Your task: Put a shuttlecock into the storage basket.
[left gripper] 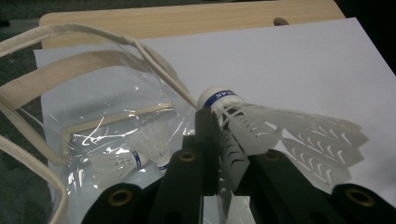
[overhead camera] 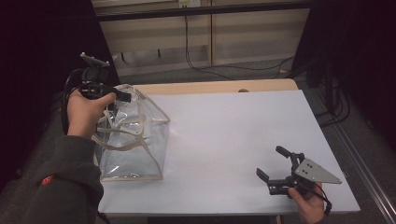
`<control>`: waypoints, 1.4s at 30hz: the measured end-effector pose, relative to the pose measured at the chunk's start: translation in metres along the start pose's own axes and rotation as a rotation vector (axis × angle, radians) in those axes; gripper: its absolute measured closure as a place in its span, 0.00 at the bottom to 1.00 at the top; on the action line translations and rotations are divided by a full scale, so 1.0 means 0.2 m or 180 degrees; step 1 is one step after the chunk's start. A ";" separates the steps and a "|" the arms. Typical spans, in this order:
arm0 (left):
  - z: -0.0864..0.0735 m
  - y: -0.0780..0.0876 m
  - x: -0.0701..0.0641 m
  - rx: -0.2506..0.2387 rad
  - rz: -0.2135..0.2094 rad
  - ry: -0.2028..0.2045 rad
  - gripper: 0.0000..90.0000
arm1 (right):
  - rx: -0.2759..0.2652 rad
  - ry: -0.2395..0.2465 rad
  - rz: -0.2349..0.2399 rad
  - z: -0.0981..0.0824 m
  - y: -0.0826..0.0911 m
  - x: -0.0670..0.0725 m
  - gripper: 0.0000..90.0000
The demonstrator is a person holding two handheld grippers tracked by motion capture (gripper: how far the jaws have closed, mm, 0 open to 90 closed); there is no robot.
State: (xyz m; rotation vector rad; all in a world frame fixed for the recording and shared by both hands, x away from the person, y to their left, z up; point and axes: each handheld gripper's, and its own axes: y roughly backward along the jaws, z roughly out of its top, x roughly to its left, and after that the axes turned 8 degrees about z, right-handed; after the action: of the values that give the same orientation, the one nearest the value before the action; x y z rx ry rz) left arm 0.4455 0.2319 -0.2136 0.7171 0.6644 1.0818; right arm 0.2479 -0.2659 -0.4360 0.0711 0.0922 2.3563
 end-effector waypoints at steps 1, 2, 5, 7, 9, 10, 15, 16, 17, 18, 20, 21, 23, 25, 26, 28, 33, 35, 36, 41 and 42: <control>0.00 0.00 0.00 0.0000 0.0000 -0.0002 0.95 | 0.0000 -0.0003 0.0000 0.00 0.00 0.00 0.00; 0.00 0.00 0.00 0.0008 0.0009 0.0000 0.95 | 0.0001 0.0000 0.0001 0.00 0.00 0.00 0.00; 0.00 0.00 0.01 0.0008 0.0017 0.0011 0.95 | -0.0004 0.0008 -0.0003 0.00 0.00 0.00 0.00; -0.01 0.01 0.02 0.0007 0.0021 0.0010 0.95 | -0.0004 0.0008 -0.0003 0.00 0.00 0.00 0.00; -0.01 0.01 0.02 0.0004 0.0028 0.0019 0.95 | -0.0004 0.0007 -0.0002 0.00 0.00 0.00 0.00; -0.01 0.01 0.03 -0.0002 0.0035 0.0021 0.95 | 0.0000 0.0011 -0.0003 0.00 0.00 0.00 0.00; -0.01 0.02 0.04 -0.0008 0.0050 0.0029 0.95 | -0.0002 0.0002 -0.0001 0.00 0.00 0.00 0.00; -0.01 0.02 0.04 0.0003 0.0043 0.0034 0.95 | 0.0000 0.0001 0.0000 0.00 0.00 0.00 0.00; -0.02 0.02 0.05 -0.0005 0.0043 0.0034 0.95 | 0.0005 -0.0005 0.0000 0.00 0.00 0.00 0.00; -0.02 0.02 0.05 -0.0013 0.0048 0.0041 0.95 | 0.0005 -0.0006 0.0001 0.00 0.00 0.00 0.00; -0.02 0.03 0.05 -0.0007 0.0047 0.0044 0.95 | 0.0000 0.0003 -0.0002 0.00 0.00 0.00 0.00; -0.02 0.03 0.06 -0.0014 0.0059 0.0040 0.95 | -0.0001 0.0001 -0.0002 0.00 0.00 0.00 0.00; -0.02 0.03 0.06 -0.0023 0.0061 0.0048 0.95 | 0.0005 0.0008 -0.0002 0.00 0.00 0.00 0.00; -0.02 0.03 0.07 -0.0003 0.0063 0.0040 0.95 | 0.0009 0.0011 -0.0001 0.00 0.00 0.00 0.00; -0.03 0.02 0.07 -0.0010 0.0063 0.0053 0.95 | 0.0008 -0.0007 0.0001 0.00 0.00 0.00 0.00; -0.03 0.02 0.07 -0.0009 0.0063 0.0081 0.95 | 0.0004 -0.0004 0.0003 0.00 0.00 0.00 0.00; -0.03 0.02 0.08 -0.0033 0.0087 0.0109 0.95 | 0.0001 0.0004 -0.0001 0.00 0.00 0.00 0.00; -0.04 0.02 0.09 -0.0029 0.0089 0.0100 0.95 | -0.0001 0.0003 -0.0002 0.00 0.00 0.00 0.00; -0.04 0.02 0.09 -0.0006 0.0103 0.0086 0.95 | 0.0004 -0.0005 0.0000 0.00 0.00 0.00 0.00; -0.05 0.02 0.11 -0.0025 0.0114 0.0127 0.95 | 0.0001 0.0001 0.0001 0.00 0.00 0.00 0.00; -0.05 0.02 0.12 -0.0009 0.0112 0.0115 0.95 | 0.0004 0.0004 -0.0001 0.00 0.00 0.00 0.00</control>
State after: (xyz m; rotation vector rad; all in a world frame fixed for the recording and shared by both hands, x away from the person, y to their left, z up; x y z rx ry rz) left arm 0.4439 0.2563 -0.2193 0.7104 0.6829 1.1300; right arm 0.2478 -0.2658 -0.4359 0.0704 0.0943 2.3560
